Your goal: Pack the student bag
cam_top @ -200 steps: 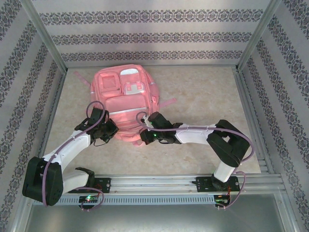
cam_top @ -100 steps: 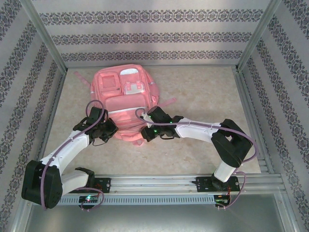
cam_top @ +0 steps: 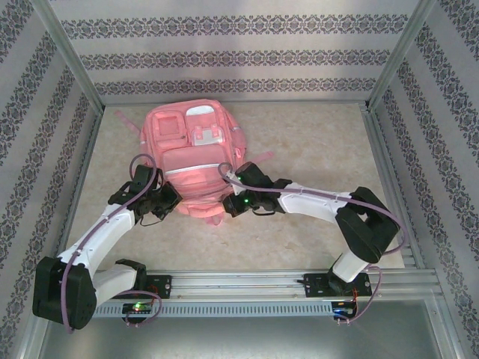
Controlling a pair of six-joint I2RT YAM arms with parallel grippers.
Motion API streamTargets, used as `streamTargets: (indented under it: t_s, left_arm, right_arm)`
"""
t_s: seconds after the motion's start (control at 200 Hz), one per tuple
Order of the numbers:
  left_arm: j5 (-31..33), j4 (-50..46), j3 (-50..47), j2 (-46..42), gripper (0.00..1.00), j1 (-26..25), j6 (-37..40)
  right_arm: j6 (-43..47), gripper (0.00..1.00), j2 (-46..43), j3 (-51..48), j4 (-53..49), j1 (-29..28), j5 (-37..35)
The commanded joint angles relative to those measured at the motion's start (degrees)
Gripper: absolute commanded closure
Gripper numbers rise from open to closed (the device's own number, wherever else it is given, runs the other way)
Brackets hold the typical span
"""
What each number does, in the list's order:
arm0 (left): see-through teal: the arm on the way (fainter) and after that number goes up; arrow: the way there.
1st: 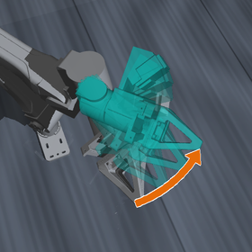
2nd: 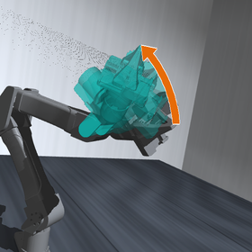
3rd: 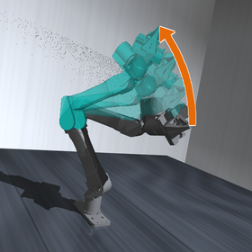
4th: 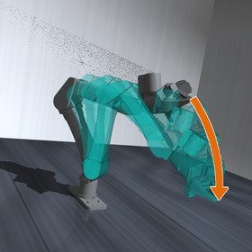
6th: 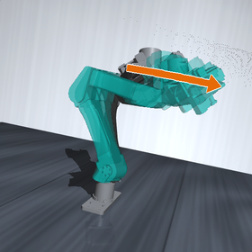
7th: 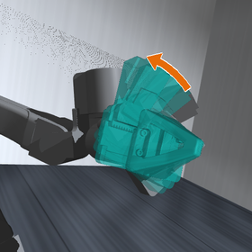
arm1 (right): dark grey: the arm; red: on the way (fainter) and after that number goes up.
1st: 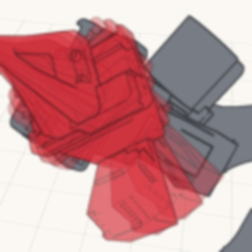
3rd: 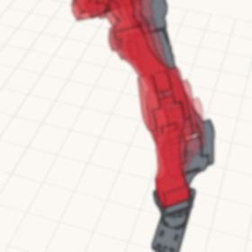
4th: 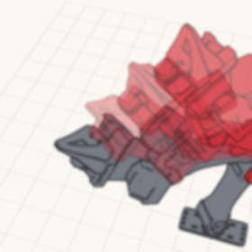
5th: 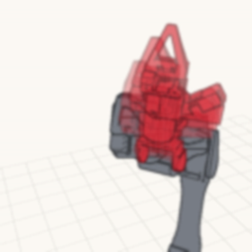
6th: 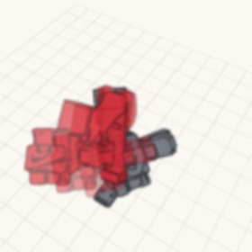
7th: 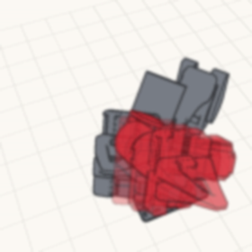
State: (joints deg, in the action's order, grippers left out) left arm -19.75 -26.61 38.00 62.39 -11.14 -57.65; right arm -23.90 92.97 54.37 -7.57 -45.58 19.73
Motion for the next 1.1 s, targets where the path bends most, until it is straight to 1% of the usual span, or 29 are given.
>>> streamTargets:
  t_s: [0.0, 0.105, 0.255, 0.355, 0.415, 0.475, 0.605, 0.699, 0.819, 0.924, 0.959, 1.019, 1.099]
  left_arm:
    - [9.8, -5.4, 1.9, -1.6, 1.00, 3.8, 2.6]
    - [9.8, -5.7, 2.1, -1.9, 1.00, 3.9, 2.7]
    - [9.9, -6.3, 2.4, -2.4, 1.00, 3.9, 3.1]
    - [9.8, -6.3, 2.3, -2.3, 1.00, 3.9, 3.1]
    - [9.4, -6.0, 2.2, -2.3, 1.00, 3.9, 3.1]
    - [9.2, -5.9, 2.2, -2.3, 1.00, 3.9, 3.1]
    - [8.2, -6.1, 2.4, -2.4, 1.00, 3.9, 3.3]
    - [7.4, -6.8, 3.2, -2.8, 1.00, 3.9, 3.9]
    - [7.3, -8.3, 4.5, -3.4, 1.00, 3.9, 5.1]
    - [8.3, -9.9, 6.0, -4.2, 1.00, 3.9, 6.4]
    - [9.0, -10.6, 6.5, -4.4, 0.98, 3.9, 6.7]
    - [10.2, -11.7, 7.3, -4.6, 0.96, 3.9, 7.6]
    - [11.7, -13.1, 8.4, -4.4, 0.93, 4.3, 8.8]
  right_arm:
    - [-5.0, 1.00, -2.2, -2.8, -13.9, 3.9, -7.4]
    - [-4.6, 1.00, -2.5, -2.2, -17.4, 4.5, -11.1]
    - [-1.4, 1.00, -0.2, 0.8, -24.0, 4.7, -16.1]
    - [0.5, 1.00, 1.4, 3.6, -27.4, 4.8, -17.2]
    - [1.0, 1.00, 1.8, 4.8, -27.5, 4.7, -14.5]
    - [0.8, 1.00, 1.9, 5.5, -26.5, 4.8, -8.9]
    - [-3.2, 1.00, 1.9, 6.5, -22.1, 4.5, 3.9]
    - [-5.9, 1.00, 1.9, 8.5, -20.2, 3.2, 9.6]
    - [-4.7, 1.00, 2.9, 14.8, -24.5, 0.0, 10.9]
    - [-3.4, 1.00, 3.0, 19.1, -28.1, -2.2, 8.7]
    - [-3.3, 1.00, 2.7, 19.9, -28.7, -2.6, 7.9]
    - [-3.7, 1.00, 1.8, 20.6, -28.5, -3.1, 7.9]
    - [-5.0, 1.00, -0.2, 20.0, -25.7, -3.6, 9.0]
